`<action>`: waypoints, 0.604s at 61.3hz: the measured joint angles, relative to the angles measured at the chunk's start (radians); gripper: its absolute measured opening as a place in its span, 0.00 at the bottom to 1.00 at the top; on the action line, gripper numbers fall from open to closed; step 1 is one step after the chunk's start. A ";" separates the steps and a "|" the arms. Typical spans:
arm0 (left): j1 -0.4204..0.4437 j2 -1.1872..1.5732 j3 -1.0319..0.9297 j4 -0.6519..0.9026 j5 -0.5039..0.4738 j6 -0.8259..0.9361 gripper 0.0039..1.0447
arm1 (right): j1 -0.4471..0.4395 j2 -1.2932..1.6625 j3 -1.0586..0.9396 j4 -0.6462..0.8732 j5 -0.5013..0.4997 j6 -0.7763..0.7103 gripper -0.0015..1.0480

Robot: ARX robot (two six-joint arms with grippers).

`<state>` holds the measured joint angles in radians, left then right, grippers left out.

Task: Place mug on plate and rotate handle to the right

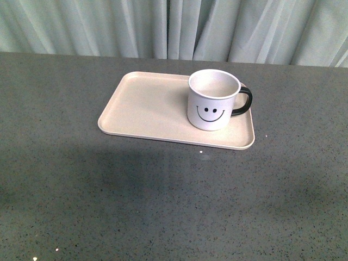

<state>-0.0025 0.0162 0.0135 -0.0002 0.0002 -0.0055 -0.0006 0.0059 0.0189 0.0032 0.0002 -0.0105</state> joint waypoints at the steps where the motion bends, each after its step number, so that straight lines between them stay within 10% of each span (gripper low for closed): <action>1: 0.000 0.000 0.000 0.000 0.000 0.000 0.91 | 0.000 0.000 0.000 0.000 0.000 0.000 0.42; 17: 0.000 0.000 0.000 0.000 0.000 0.000 0.91 | 0.000 0.000 0.000 0.000 0.000 0.000 0.91; 37: 0.000 0.000 0.000 0.000 0.000 0.000 0.91 | 0.000 0.000 0.000 0.000 0.000 0.000 0.91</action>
<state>-0.0025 0.0162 0.0135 -0.0002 0.0002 -0.0055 -0.0006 0.0059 0.0189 0.0032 0.0002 -0.0101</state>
